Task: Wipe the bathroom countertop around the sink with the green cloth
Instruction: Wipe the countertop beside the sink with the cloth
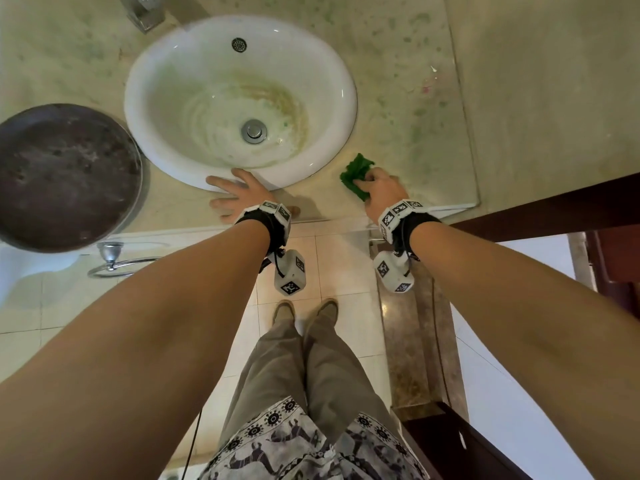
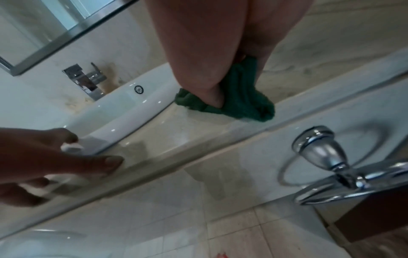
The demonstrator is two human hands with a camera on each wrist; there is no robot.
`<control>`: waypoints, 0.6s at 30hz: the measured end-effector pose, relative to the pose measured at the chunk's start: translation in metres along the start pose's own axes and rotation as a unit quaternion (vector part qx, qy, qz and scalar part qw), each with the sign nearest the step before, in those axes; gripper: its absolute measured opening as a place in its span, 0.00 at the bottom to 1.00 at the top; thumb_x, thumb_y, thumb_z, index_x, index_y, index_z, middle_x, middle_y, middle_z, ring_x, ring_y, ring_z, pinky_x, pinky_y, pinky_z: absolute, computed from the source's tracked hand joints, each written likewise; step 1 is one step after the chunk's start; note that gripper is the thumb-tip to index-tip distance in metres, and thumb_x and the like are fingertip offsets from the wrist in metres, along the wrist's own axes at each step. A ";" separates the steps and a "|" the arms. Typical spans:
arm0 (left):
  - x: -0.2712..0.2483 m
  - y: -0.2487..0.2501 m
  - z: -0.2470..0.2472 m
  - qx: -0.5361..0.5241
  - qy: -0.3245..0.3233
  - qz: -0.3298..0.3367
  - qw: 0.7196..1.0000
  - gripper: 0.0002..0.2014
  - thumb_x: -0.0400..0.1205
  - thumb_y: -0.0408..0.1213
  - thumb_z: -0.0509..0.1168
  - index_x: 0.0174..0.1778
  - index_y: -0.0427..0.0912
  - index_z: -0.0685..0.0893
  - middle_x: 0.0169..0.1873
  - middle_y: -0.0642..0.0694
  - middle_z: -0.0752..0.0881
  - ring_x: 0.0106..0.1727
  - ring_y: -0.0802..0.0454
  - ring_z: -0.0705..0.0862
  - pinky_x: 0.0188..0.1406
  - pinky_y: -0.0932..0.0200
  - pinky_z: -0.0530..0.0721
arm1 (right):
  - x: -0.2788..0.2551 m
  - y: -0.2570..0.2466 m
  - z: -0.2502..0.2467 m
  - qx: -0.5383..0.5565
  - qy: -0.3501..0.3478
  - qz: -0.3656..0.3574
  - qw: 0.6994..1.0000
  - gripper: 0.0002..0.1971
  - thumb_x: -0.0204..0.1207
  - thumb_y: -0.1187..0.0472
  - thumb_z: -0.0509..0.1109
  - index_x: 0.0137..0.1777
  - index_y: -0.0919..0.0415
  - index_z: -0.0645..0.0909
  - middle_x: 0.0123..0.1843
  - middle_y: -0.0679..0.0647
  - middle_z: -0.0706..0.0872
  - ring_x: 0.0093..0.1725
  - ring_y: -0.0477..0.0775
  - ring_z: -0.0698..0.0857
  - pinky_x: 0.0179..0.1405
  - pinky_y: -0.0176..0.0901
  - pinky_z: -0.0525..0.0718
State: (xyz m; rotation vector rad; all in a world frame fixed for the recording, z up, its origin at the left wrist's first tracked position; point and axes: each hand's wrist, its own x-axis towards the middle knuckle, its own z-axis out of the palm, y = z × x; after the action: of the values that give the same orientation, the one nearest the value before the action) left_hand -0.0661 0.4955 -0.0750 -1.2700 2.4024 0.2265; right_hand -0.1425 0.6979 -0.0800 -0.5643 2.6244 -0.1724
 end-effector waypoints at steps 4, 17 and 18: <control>0.003 0.001 0.005 -0.045 0.004 0.000 0.999 0.57 0.68 0.63 0.72 0.84 0.43 0.47 0.82 0.26 0.42 0.73 0.17 0.60 0.66 0.27 0.69 | 0.000 -0.024 0.011 0.018 -0.010 0.008 1.000 0.26 0.78 0.65 0.64 0.78 0.56 0.71 0.75 0.59 0.70 0.65 0.67 0.78 0.63 0.48 0.78; 0.011 0.003 0.009 -0.014 0.004 0.013 1.000 0.39 0.83 0.40 0.62 0.85 0.39 0.46 0.82 0.24 0.45 0.77 0.18 0.58 0.69 0.25 0.66 | -0.008 -0.081 0.030 0.012 -0.024 -0.111 0.993 0.26 0.79 0.67 0.63 0.76 0.46 0.74 0.72 0.51 0.73 0.62 0.63 0.74 0.56 0.52 0.80; 0.011 0.003 0.011 -0.006 0.011 0.016 1.000 0.39 0.83 0.40 0.62 0.85 0.39 0.46 0.82 0.24 0.46 0.77 0.19 0.58 0.69 0.26 0.66 | -0.009 -0.079 0.030 0.006 -0.026 -0.119 0.993 0.26 0.79 0.67 0.63 0.75 0.46 0.74 0.71 0.50 0.74 0.62 0.63 0.74 0.54 0.52 0.81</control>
State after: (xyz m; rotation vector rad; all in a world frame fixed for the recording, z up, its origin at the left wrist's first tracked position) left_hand -0.0713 0.4925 -0.0896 -1.2465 2.4447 0.2363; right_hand -0.0929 0.6288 -0.0861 -0.8650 2.4994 -0.2426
